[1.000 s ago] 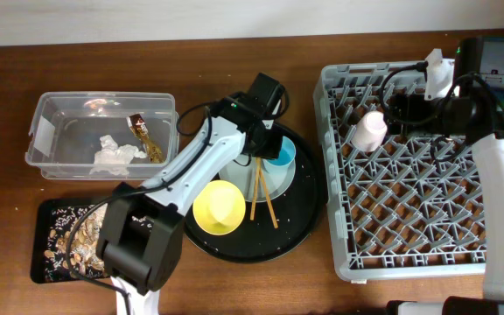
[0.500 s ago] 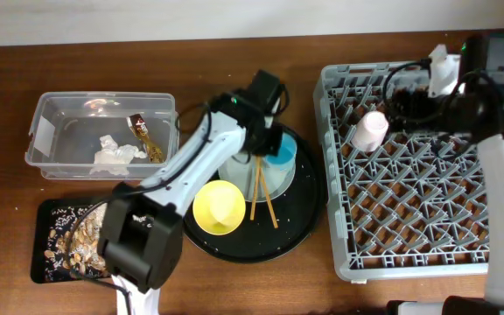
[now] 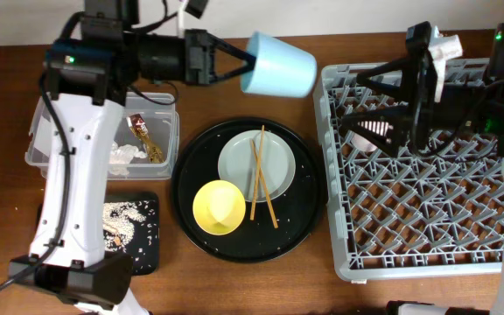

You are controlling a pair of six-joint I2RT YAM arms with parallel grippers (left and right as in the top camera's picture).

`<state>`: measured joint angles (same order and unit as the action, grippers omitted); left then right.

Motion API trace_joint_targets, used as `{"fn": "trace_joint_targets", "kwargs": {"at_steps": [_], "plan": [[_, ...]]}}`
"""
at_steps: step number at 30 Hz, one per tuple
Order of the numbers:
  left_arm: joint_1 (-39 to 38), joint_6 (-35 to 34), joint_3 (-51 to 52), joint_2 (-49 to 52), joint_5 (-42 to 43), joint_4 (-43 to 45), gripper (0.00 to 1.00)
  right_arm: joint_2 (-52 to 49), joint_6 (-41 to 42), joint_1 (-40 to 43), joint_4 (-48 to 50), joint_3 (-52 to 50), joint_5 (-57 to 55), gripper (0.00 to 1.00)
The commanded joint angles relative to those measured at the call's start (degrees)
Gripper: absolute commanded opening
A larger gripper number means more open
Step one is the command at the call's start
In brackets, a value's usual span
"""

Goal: Sort waste into correct bins and load items into the dishwasher rack

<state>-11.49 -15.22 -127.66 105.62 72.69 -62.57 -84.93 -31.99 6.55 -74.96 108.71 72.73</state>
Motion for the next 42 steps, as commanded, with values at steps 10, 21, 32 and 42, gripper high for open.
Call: {"fn": "trace_joint_targets", "kwargs": {"at_steps": [10, 21, 32, 42], "plan": [[-8.41, 1.55, 0.11, 0.17, 4.52, 2.54, 0.0, 0.02, -3.82, -2.99, 0.85, 0.98, 9.73, 0.98], [-8.79, 1.57, 0.09, 0.15, 6.01, 2.51, 0.0, -0.74, -3.8, -5.9, 2.12, 0.96, 8.98, 0.85], [-10.03, 1.6, 0.11, 0.15, 2.43, 2.51, 0.13, -0.74, -3.45, -5.88, 2.29, 0.96, 5.77, 0.5], [-1.42, 1.6, 0.11, 0.15, -38.29, -7.91, 0.32, -0.72, 23.85, -5.79, -3.32, 0.96, -47.36, 0.44]]}}
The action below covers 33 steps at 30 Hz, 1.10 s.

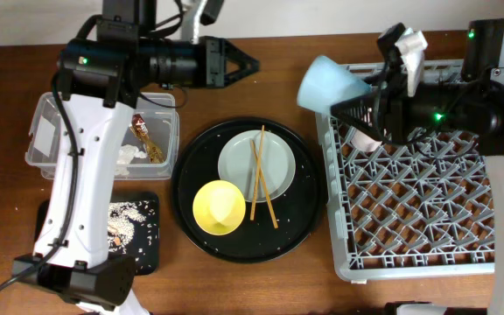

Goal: Sort waste into correct bins and load items into the dishwasher rack

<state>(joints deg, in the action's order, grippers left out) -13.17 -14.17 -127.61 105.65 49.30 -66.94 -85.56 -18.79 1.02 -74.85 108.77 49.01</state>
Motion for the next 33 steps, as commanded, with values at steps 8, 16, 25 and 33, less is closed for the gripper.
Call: {"fn": "trace_joint_targets", "kwargs": {"at_steps": [8, 16, 25, 33], "plan": [[0.17, 0.57, 0.07, 0.13, -30.05, -10.47, 0.32, -0.22, 18.86, -0.26, -15.19, -4.98, -48.19, 0.43], [0.17, 0.98, 0.07, 0.13, -30.08, -12.09, 0.31, -0.33, 22.29, -0.26, -2.45, -26.4, -51.01, 0.43], [0.17, 1.01, 0.07, 0.13, -30.1, -12.44, 0.31, -0.37, 22.29, -0.26, 5.79, -35.58, -51.06, 0.63], [0.22, 0.98, 0.07, 0.13, -35.43, -12.46, 0.31, -0.35, 22.27, -0.26, 4.94, -29.53, -51.08, 0.85]]}}
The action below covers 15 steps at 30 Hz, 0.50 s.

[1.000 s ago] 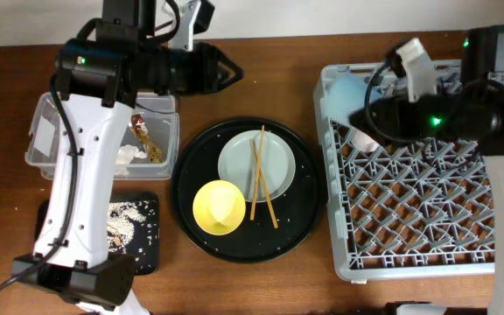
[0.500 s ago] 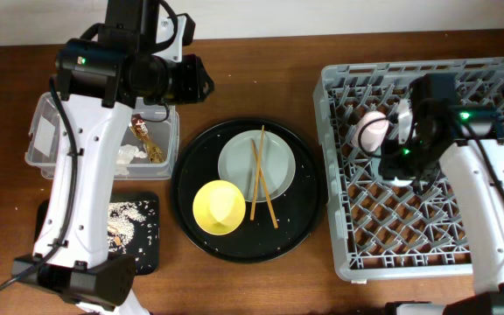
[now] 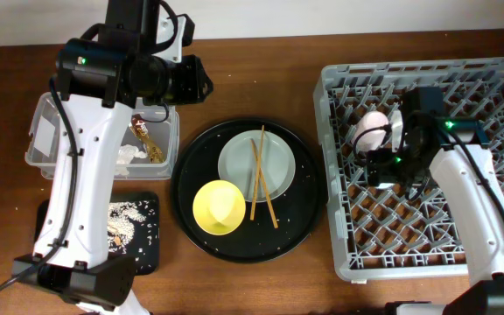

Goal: Sort waste into correct bins and load items into the dishwasher rack

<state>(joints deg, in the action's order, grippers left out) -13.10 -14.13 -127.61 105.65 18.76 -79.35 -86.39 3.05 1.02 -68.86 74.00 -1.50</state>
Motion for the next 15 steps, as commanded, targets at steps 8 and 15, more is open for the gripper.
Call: {"fn": "trace_joint_targets", "kwargs": {"at_steps": [8, 15], "plan": [[9.79, -4.52, 0.07, 0.13, -25.68, -4.5, 0.46, 0.5, -0.2, -9.97, -7.15, 14.93, 23.87, 0.7], [15.56, -4.5, 0.07, 0.13, -25.68, -7.06, 1.0, 0.13, 8.68, -23.41, -5.46, 14.93, 16.02, 0.69]]}}
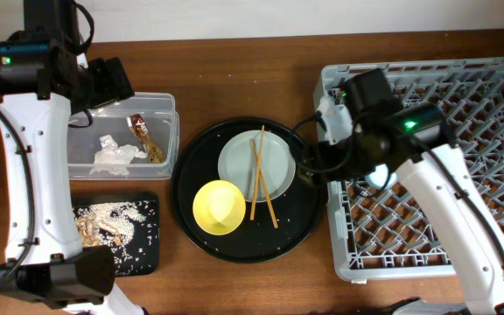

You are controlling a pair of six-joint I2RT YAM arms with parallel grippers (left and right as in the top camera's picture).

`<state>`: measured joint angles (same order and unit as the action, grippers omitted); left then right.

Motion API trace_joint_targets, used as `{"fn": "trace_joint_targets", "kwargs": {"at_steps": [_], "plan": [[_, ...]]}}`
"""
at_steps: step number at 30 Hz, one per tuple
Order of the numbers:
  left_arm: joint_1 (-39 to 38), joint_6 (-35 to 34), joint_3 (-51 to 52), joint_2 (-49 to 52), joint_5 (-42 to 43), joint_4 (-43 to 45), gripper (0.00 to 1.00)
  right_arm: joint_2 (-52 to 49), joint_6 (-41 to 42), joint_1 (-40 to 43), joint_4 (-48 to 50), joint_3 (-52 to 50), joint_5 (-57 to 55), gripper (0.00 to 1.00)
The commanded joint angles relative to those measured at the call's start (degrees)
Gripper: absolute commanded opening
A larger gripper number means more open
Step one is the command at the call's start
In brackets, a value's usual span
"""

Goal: Sort waste into correct bins and load items into the dishwasher rack

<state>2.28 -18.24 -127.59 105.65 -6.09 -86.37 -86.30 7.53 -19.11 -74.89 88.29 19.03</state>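
A black round tray (191, 171) holds a pale plate (234, 162) with two chopsticks (260, 179) laid across it, and a yellow bowl (219, 207). The grey dishwasher rack (444, 236) fills the right side. My right gripper (310, 166) reaches left over the rack's left wall to the tray's right rim, close to the plate; its jaws are too dark to read. A patch of the pale blue cup (380, 180) shows in the rack under the right arm. My left gripper (114, 80) hangs at the back left above the clear bin, holding nothing visible.
The clear plastic bin (160, 105) at the left holds a wrapper and crumpled tissue. In front of it lies a black square tray (147, 206) with rice and food scraps. The right arm hides part of the rack's left half.
My right gripper went from inside the rack's left part to the tray's right rim. The left arm swung back to the left, and its gripper now hangs over the clear bin's back edge.
My left gripper held the blue cup out to the right behind the tray. Then the cup was at my right gripper by the rack's corner, the left one empty. Then the right gripper was low in the rack. Now a pale blue patch shows there.
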Motion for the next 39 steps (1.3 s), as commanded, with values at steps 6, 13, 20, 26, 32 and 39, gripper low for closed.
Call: {"fn": "trace_joint_targets", "kwargs": {"at_steps": [6, 13, 20, 26, 32, 39], "plan": [[0.17, -0.39, 0.04, 0.13, -0.83, -0.04, 1.0, -3.39, 6.56, -7.15, 2.36, -0.2, -6.23, 0.69], [0.17, -0.39, 0.04, 0.13, -0.83, -0.07, 1.0, -7.26, 9.55, -11.56, 11.04, -5.11, -6.03, 0.64], [0.17, -0.39, 0.04, 0.13, -0.83, -0.07, 1.0, -11.93, 18.51, -18.03, 26.32, -8.48, -15.28, 0.53], [0.17, -0.39, 0.04, 0.13, -0.83, -0.07, 1.0, -21.84, 21.94, -18.43, 31.63, -8.48, -15.23, 0.49], [0.17, -0.39, 0.04, 0.13, -0.83, -0.07, 1.0, -24.79, 25.33, -18.45, 32.85, -8.66, -15.23, 0.42], [0.17, -0.42, 0.04, 0.13, -0.83, -0.04, 1.0, -24.81, 27.89, -18.45, 32.33, -9.92, -15.26, 0.3]]}}
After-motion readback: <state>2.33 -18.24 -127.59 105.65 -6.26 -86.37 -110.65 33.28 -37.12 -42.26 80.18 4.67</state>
